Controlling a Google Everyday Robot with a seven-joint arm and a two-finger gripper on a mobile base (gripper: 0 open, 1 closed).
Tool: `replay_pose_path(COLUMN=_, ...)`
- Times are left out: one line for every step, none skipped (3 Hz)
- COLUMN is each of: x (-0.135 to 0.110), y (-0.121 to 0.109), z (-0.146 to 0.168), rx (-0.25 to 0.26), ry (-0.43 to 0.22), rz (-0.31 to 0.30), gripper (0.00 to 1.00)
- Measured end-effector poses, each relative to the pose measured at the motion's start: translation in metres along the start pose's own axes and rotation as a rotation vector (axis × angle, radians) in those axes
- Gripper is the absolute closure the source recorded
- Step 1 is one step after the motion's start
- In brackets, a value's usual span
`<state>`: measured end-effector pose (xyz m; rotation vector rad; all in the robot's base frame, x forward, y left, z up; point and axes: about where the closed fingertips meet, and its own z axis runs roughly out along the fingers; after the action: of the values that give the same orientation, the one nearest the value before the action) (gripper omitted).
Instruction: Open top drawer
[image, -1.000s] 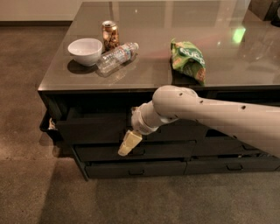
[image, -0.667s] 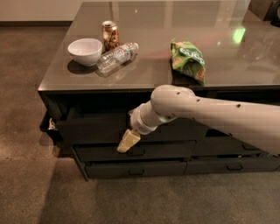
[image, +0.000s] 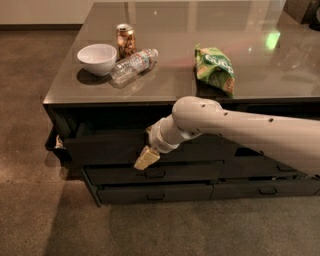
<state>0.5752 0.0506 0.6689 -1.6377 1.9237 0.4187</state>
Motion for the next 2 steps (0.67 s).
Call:
replay_pose_path(x=0.0001, y=0.0, z=0.0, rx=0.0, ry=0.0, rz=0.0, gripper=0.28)
replay_pose_path(x=0.0014, y=0.0, z=-0.0009, rx=0.0, ry=0.0, rz=0.002, gripper=0.35)
